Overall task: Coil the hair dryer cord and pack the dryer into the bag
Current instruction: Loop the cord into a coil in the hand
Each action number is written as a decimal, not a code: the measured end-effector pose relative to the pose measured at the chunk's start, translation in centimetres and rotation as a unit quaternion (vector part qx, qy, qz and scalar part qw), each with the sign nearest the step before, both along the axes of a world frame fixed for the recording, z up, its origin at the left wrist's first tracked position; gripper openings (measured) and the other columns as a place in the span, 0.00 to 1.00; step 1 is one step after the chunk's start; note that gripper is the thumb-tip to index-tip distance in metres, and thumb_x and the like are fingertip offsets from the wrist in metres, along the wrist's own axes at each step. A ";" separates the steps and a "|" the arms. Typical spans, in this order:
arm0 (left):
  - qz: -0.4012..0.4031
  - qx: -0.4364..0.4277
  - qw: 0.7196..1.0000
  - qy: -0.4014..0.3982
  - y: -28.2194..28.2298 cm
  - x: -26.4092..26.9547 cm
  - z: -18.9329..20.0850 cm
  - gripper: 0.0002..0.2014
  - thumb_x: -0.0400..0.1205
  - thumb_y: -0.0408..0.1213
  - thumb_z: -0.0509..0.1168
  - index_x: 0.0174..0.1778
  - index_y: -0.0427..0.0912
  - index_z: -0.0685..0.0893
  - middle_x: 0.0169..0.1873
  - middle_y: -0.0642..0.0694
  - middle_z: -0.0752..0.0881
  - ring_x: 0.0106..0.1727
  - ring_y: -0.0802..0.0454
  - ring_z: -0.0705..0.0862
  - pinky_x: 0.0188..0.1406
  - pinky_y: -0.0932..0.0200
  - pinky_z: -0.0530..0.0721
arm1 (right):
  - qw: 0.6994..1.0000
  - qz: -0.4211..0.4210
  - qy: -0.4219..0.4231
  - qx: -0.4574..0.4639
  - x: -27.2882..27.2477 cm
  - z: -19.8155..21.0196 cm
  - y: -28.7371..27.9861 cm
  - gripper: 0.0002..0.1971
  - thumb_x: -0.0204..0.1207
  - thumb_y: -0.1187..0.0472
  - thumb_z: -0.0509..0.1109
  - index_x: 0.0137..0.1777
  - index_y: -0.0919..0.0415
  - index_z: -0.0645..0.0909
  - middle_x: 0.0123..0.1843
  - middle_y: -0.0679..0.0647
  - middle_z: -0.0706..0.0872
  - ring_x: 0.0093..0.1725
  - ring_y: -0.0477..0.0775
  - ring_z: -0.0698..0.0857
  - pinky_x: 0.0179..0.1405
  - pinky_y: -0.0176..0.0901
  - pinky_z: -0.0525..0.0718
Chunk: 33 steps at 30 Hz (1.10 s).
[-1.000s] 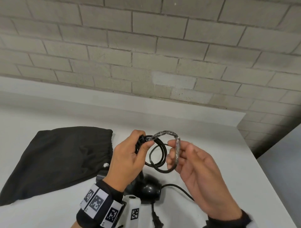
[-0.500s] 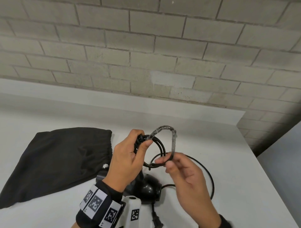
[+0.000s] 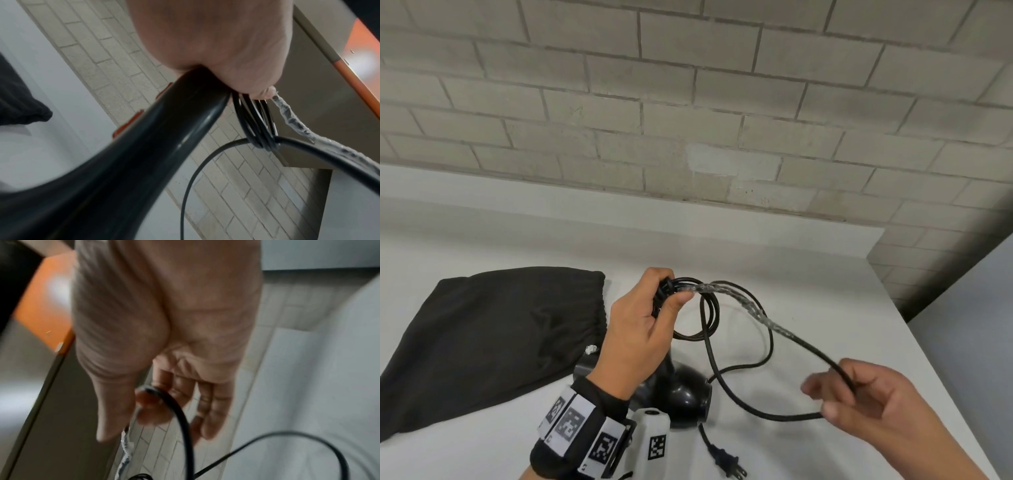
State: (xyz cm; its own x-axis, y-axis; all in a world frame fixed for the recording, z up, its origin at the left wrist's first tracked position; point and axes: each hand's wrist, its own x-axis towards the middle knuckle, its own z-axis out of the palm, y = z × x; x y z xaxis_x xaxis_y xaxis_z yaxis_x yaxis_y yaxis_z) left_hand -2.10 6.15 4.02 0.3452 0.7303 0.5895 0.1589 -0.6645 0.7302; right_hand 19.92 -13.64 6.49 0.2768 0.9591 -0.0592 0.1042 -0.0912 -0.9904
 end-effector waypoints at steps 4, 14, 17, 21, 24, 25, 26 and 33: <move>0.002 -0.001 1.000 -0.005 0.0 0.1 0.1 0.09 0.82 0.57 0.60 0.48 0.58 0.75 0.26 0.50 0.79 0.28 0.49 0.78 0.26 0.57 0.77 | 0.967 0.034 0.226 0.109 -0.4 -2.8 -0.7 0.20 0.59 0.55 0.88 0.35 0.60 0.78 0.27 0.55 0.76 0.31 0.65 0.87 0.49 0.59 0.88; 0.010 0.008 1.000 0.006 0.0 0.1 -0.1 0.13 0.82 0.62 0.60 0.48 0.58 0.74 0.26 0.54 0.77 0.28 0.56 0.76 0.26 0.68 0.74 | 0.982 -0.106 -0.128 -0.092 2.4 -1.5 -3.0 0.28 0.49 0.35 0.82 0.23 0.60 0.78 0.20 0.56 0.74 0.21 0.48 0.72 0.24 0.31 0.70; 0.020 0.007 1.000 0.012 0.0 0.1 -0.1 0.11 0.83 0.59 0.60 0.48 0.56 0.74 0.26 0.56 0.76 0.29 0.57 0.76 0.27 0.72 0.72 | 0.965 -0.238 -0.104 -0.041 3.1 -3.1 -2.9 0.22 0.53 0.42 0.87 0.33 0.59 0.84 0.30 0.68 0.85 0.25 0.48 0.82 0.30 0.25 0.80; 0.024 -0.001 1.000 0.019 -0.1 0.2 0.0 0.09 0.82 0.58 0.60 0.47 0.57 0.73 0.25 0.57 0.76 0.29 0.59 0.76 0.27 0.74 0.71 | 0.924 -0.344 -0.164 0.001 1.7 -4.9 -1.0 0.19 0.68 0.71 0.79 0.46 0.46 0.80 0.53 0.61 0.86 0.43 0.34 0.85 0.40 0.17 0.80; 0.027 0.004 0.999 0.021 -0.2 0.3 0.2 0.09 0.82 0.56 0.60 0.48 0.57 0.73 0.25 0.57 0.76 0.30 0.58 0.77 0.28 0.73 0.72 | 0.902 -0.360 -0.217 0.098 -2.1 -4.6 1.0 0.18 0.68 0.68 0.82 0.44 0.46 0.78 0.42 0.50 0.84 0.38 0.48 0.82 0.37 0.26 0.79; 0.028 0.004 0.999 0.021 -0.2 0.4 0.2 0.08 0.82 0.56 0.61 0.47 0.57 0.73 0.25 0.56 0.77 0.30 0.58 0.77 0.28 0.73 0.72 | 0.907 -0.338 -0.222 0.121 -3.4 -4.4 1.7 0.15 0.68 0.65 0.82 0.41 0.47 0.80 0.36 0.49 0.84 0.33 0.49 0.80 0.33 0.28 0.78; 0.029 0.003 0.999 0.020 -0.1 0.4 0.2 0.08 0.82 0.56 0.61 0.47 0.57 0.73 0.26 0.55 0.78 0.30 0.58 0.77 0.28 0.73 0.72 | 0.923 -0.292 -0.214 0.128 -4.9 -3.9 2.6 0.11 0.69 0.63 0.81 0.37 0.49 0.81 0.32 0.51 0.83 0.28 0.48 0.79 0.29 0.30 0.76; 0.038 0.020 0.999 0.022 -0.1 0.3 0.2 0.10 0.85 0.57 0.61 0.47 0.56 0.74 0.30 0.61 0.80 0.28 0.61 0.76 0.28 0.75 0.71 | 0.976 -0.089 -0.198 0.012 -11.5 -1.9 8.5 0.14 0.77 0.41 0.67 0.44 0.49 0.85 0.38 0.43 0.89 0.41 0.37 0.86 0.39 0.28 0.82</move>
State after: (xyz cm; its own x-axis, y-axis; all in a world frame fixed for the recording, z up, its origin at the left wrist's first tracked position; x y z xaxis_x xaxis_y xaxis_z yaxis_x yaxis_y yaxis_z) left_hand -1.75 6.01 4.24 0.3161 0.7313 0.6044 0.2413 -0.6780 0.6943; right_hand 8.45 -5.16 4.55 0.4356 0.8937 0.1074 0.4638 -0.1206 -0.8777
